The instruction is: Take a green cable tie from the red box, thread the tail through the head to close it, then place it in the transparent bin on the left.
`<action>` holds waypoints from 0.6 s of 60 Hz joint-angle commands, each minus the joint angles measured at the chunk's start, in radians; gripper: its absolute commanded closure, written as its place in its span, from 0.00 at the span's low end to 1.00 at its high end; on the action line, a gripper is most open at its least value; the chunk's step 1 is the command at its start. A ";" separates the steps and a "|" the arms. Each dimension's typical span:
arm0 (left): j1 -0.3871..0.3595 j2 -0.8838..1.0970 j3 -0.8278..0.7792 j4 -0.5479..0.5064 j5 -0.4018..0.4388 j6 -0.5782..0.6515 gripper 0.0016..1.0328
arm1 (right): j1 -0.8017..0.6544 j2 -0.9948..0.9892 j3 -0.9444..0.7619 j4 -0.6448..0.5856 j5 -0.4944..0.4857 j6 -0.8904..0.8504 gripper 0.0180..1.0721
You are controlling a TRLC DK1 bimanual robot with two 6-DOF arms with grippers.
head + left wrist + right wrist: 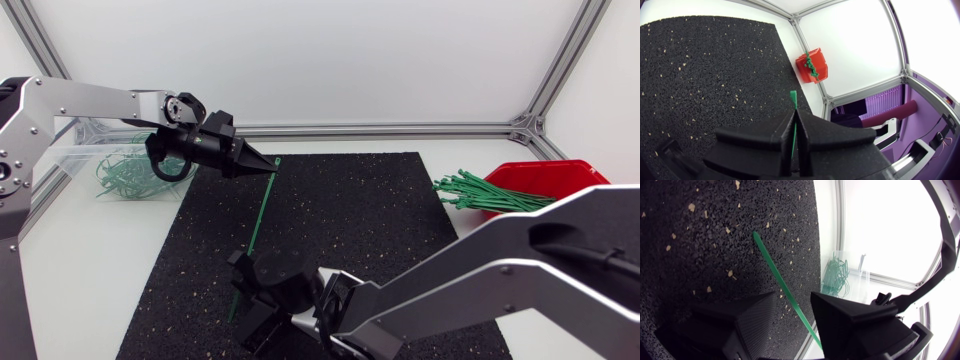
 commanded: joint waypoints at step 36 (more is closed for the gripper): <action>0.033 0.026 -0.005 -0.042 0.091 -0.011 0.97 | 0.009 0.057 -0.041 0.109 -0.015 -0.054 0.75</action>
